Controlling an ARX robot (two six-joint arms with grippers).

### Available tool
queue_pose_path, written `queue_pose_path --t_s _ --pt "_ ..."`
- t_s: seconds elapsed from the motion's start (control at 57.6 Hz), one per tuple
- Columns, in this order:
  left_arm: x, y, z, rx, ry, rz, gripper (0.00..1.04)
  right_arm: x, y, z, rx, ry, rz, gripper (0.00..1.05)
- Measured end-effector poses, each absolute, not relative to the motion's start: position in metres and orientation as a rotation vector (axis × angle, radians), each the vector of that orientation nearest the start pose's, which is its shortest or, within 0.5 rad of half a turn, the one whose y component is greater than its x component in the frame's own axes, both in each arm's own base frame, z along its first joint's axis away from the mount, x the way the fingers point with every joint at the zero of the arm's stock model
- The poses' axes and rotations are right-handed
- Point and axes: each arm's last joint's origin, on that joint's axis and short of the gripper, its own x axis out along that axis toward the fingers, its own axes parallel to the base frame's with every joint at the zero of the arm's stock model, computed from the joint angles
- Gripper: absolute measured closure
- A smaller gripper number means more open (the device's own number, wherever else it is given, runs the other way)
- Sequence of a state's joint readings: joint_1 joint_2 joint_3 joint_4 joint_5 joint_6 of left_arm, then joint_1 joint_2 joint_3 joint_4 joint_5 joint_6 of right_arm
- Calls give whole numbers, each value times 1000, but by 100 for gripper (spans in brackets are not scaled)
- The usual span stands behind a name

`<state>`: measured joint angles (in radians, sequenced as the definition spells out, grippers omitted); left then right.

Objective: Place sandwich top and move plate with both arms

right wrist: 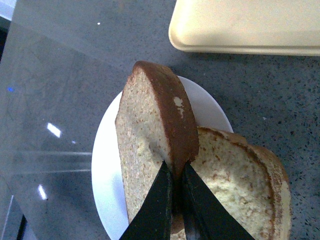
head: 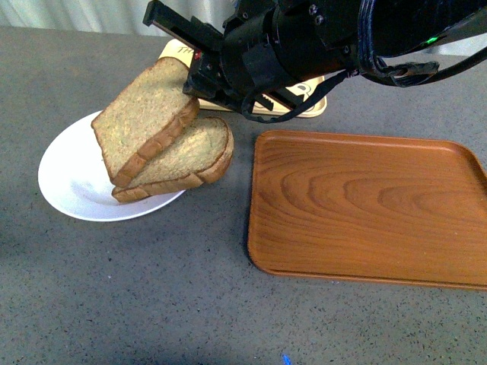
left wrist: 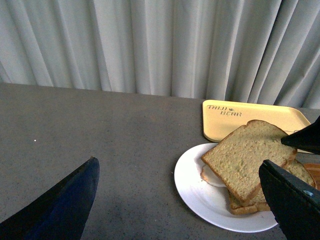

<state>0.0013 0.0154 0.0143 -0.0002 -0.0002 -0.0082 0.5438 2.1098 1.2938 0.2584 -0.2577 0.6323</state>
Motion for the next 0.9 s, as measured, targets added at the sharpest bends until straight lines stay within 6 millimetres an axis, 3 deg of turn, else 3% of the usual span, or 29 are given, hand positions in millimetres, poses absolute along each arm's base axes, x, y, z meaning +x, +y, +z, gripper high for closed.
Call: queue_pose_path --t_s 0.295,0.486,0.643,0.851,0.903 --pt "98 0 167 -8 1 2 9 366 242 127 477 852 540 103" --pt "98 0 167 -8 1 2 9 358 234 124 461 845 492 70" --pt "98 0 167 -8 1 2 9 358 212 145 460 730 421 45" --pt "98 0 167 -8 1 2 9 359 148 190 441 501 263 9" --pt "98 0 167 -8 1 2 9 357 131 194 356 336 163 14"
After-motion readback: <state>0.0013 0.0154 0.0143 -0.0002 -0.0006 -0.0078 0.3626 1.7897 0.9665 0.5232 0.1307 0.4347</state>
